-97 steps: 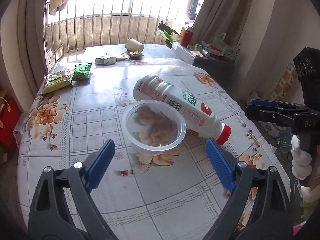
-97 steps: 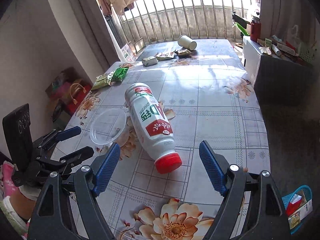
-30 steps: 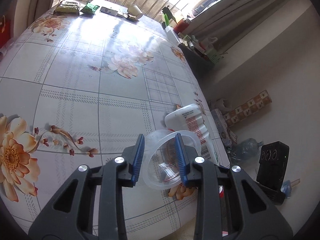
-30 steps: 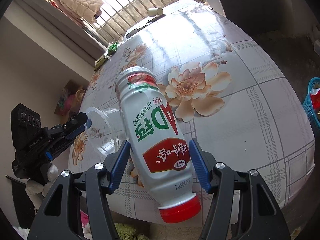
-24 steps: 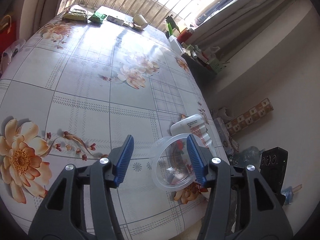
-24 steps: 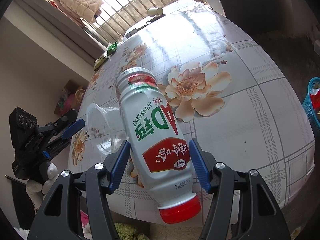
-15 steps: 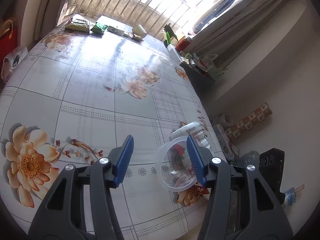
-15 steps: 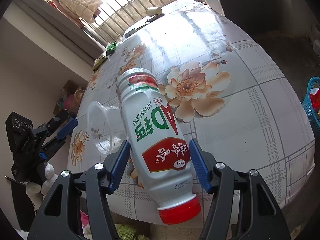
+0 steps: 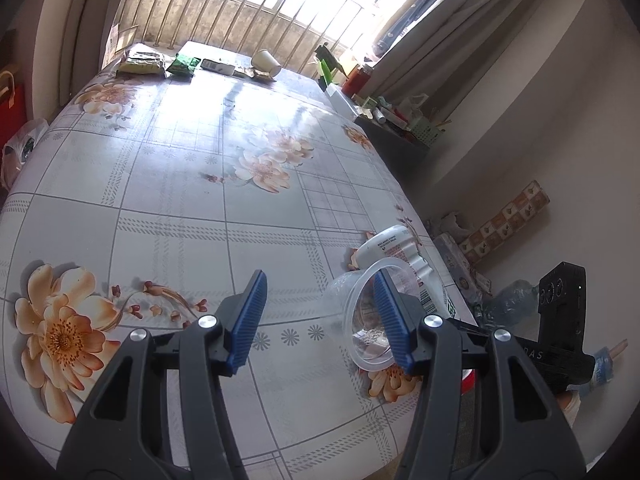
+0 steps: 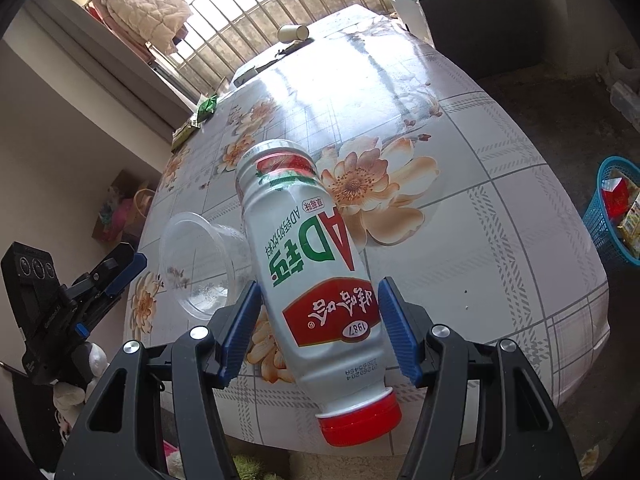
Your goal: Collect trash
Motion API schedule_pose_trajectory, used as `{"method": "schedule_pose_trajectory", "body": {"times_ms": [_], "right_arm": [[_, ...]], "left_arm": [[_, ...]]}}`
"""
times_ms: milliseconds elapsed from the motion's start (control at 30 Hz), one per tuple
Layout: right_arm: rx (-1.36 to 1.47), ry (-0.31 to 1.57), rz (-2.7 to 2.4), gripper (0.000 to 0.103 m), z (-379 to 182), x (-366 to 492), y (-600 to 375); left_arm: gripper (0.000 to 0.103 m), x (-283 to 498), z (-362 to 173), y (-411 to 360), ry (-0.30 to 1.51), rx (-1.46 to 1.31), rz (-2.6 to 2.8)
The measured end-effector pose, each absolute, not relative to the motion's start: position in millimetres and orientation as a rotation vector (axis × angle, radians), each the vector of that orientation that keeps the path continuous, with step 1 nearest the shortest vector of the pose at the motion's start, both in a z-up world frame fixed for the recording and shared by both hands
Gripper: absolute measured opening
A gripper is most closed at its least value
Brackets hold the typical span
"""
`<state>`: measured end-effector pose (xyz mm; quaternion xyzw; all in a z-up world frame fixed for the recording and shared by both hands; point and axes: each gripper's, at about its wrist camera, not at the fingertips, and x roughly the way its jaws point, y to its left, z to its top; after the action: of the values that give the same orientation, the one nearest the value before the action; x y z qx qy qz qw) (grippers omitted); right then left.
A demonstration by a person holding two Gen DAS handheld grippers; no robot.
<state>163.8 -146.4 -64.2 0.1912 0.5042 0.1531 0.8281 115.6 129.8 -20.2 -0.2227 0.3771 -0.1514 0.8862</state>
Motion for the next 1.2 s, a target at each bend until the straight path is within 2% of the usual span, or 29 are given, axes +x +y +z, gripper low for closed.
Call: {"method": "schedule_pose_trajectory", "body": {"times_ms": [200,300,500,700,933,1100,1167,1200], "right_arm": [[0.409,1.063,0.313,0.060,-63.4,162.4,-148.3],[0.393,1.064,0.311,0.060,-64.3,161.9,-144.4],[0.392,1.064,0.314,0.060,-64.4,161.9,-141.6],[0.391,1.068,0.312,0.060,-65.2,162.6,-140.5],[0.398,1.076,0.312,0.060,-69.1,161.2,-143.2],[0.419,1.081,0.321,0.060,-73.7,160.4,-146.3],[0.420,1.079,0.321,0.060,-74.0,160.5,-147.5],[0.422,1.079,0.322,0.060,-74.3,160.3,-148.3]], "left_arm": [[0.054,115.2,-25.0,125.5,0.794,-0.462,-0.341],[0.060,111.4,-23.2,123.3,0.783,-0.457,-0.357],[0.064,102.2,-20.1,121.1,0.758,-0.432,-0.385],[0.083,81.6,-14.8,103.9,0.735,-0.338,-0.480],[0.083,76.2,-29.5,68.1,0.777,-0.210,-0.487],[0.056,87.5,-32.4,68.8,0.779,-0.266,-0.476],[0.036,89.1,-29.4,66.8,0.778,-0.253,-0.468],[0.033,89.8,-27.9,67.1,0.779,-0.255,-0.469]]}}
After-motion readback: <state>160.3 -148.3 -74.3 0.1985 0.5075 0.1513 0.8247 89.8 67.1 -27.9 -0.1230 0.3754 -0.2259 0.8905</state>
